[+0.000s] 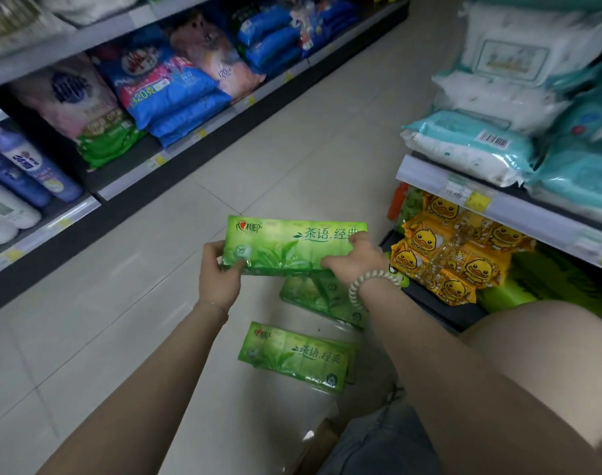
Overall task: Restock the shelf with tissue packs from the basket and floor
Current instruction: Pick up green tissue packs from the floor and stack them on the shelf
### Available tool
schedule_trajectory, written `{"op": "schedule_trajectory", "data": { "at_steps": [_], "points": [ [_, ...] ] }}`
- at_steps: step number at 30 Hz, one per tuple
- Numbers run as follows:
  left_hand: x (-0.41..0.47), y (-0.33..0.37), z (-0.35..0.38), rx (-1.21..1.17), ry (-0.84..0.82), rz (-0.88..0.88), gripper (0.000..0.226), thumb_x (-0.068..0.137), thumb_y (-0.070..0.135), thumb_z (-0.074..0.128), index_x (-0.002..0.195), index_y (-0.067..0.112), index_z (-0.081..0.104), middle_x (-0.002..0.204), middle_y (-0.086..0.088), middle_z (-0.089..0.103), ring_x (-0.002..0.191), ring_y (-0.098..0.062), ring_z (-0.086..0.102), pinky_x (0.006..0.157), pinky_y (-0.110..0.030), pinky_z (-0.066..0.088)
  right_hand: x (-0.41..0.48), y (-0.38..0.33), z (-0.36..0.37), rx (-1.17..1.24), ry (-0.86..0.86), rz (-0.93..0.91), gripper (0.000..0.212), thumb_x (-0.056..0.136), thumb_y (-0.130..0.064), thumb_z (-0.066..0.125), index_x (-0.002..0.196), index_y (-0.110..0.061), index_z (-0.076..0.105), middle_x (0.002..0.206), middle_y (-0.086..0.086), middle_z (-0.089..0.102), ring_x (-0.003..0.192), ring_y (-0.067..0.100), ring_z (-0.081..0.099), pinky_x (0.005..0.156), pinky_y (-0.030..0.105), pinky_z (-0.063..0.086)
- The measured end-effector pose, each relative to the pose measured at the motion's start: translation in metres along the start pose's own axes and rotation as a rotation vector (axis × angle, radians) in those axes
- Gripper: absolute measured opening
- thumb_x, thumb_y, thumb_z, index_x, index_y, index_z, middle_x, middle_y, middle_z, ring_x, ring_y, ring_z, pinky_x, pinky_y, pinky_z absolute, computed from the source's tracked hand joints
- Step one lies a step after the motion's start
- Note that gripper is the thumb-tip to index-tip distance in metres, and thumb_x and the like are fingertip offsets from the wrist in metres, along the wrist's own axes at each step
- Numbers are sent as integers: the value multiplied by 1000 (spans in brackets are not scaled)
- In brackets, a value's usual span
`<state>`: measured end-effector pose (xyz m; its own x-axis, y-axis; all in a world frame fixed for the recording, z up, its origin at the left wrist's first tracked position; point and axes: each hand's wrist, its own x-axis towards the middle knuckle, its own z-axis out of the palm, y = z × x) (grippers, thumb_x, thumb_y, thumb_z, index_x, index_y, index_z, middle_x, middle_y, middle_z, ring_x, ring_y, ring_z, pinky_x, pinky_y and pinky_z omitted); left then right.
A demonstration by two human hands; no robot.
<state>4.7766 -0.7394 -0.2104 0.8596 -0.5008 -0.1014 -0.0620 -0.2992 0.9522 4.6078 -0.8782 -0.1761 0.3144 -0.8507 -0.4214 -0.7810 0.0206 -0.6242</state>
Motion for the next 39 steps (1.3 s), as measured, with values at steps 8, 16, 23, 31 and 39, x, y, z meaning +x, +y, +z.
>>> {"op": "schedule_trajectory", "data": {
  "at_steps": [8, 16, 23, 31, 39],
  "points": [
    [4, 44, -3, -143, 41, 181, 31, 89, 8, 63, 112, 24, 50, 108, 15, 56, 104, -16, 54, 85, -26, 45, -17, -21, -38, 114, 174, -173, 63, 73, -36, 71, 128, -25, 42, 124, 10, 46, 121, 30, 34, 96, 36, 36],
    [6, 89, -3, -215, 22, 239, 27, 89, 16, 63, 106, 34, 52, 107, 27, 56, 116, -20, 54, 98, -49, 46, -29, -36, -75, 148, 338, -328, 58, 72, -35, 72, 124, -27, 46, 121, 8, 47, 116, 27, 35, 90, 33, 36],
    [2, 125, 3, -279, 8, 301, 26, 90, 16, 63, 105, 36, 52, 111, 23, 54, 116, -19, 55, 98, -47, 47, -46, -47, -109, 181, 470, -451, 55, 72, -31, 73, 121, -24, 50, 120, 8, 46, 117, 25, 34, 92, 31, 33],
    [-9, 173, 18, -413, 0, 442, 24, 92, 9, 60, 103, 28, 50, 110, 13, 54, 88, -2, 60, 71, -29, 49, -63, -60, -153, 224, 644, -543, 53, 67, -19, 70, 117, -24, 52, 119, 6, 44, 113, 21, 31, 86, 26, 29],
    [-9, 209, 15, -472, -27, 547, 26, 90, 12, 63, 101, 33, 54, 104, 23, 58, 110, -21, 56, 94, -46, 49, -77, -71, -177, 247, 731, -610, 50, 68, -14, 68, 114, -27, 52, 118, 6, 41, 111, 17, 27, 86, 25, 28]
  ]
}}
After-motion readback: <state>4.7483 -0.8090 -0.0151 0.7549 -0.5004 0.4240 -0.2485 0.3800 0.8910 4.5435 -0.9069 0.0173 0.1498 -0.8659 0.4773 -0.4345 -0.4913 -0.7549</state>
